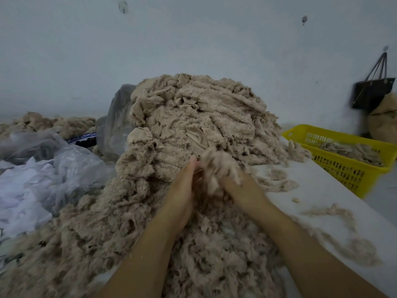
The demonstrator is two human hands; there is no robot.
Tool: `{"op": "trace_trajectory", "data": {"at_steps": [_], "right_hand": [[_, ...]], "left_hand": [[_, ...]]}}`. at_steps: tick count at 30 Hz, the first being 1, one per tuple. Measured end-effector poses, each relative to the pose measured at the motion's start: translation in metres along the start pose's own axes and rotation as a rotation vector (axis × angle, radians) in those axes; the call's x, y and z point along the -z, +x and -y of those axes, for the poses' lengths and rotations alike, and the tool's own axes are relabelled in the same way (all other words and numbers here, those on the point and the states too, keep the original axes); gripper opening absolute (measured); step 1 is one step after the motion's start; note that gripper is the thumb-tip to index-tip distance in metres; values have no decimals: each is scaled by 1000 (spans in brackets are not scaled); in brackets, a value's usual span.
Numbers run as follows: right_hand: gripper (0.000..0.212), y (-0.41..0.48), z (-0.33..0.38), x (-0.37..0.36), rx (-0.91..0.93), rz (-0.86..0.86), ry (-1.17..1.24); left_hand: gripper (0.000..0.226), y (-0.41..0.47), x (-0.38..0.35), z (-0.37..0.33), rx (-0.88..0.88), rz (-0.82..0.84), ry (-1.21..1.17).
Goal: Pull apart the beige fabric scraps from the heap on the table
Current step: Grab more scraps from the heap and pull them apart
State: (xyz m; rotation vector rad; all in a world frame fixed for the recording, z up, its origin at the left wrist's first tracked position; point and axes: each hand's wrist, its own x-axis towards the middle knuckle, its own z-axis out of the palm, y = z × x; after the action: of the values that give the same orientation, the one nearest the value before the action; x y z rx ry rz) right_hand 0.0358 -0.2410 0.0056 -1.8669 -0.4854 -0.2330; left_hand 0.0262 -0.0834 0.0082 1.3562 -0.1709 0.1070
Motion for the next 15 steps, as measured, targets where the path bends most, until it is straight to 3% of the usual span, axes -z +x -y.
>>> {"op": "trace_trajectory", "data": {"at_steps": [3,5,7,9,13,15], "right_hand": [[28,10,-1,34,-102,-664,756],[47,12,-6,48,-166,-822,1058],[54,13,-14,45,-343,-770,933],[43,13,-19,32,-439,-676,630],[21,8,-19,12,-342,-314,85],[22,4,-17,2,-265,-101,-96]], "left_hand": [[39,5,5,1,60,-284,34],[29,5,7,0,74,-416,75],[20,3,11,-1,69,-496,211],[12,2,17,4,35,-459,421],[33,4,18,14,137,-223,854],[21,6,16,15,167,-155,981]]}}
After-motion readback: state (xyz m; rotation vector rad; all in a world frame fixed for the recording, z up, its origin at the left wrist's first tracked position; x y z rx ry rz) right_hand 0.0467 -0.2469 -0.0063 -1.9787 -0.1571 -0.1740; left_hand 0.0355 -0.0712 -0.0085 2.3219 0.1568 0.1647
